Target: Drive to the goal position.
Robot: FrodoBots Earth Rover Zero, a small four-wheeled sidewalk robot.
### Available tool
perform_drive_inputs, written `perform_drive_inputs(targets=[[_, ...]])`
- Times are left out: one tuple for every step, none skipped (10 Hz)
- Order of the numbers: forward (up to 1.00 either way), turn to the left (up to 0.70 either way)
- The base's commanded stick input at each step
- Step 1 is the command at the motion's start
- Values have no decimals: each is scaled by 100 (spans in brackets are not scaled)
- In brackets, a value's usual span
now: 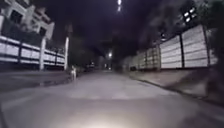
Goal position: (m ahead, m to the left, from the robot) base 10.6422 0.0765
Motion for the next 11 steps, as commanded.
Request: perform_drive_inputs(targets=[[70,0],[70,0],[70,0],[70,-10],[70,-21],[70,-22],[70,-22],[70,-23],[70,-14],[70,0],[70,0]])
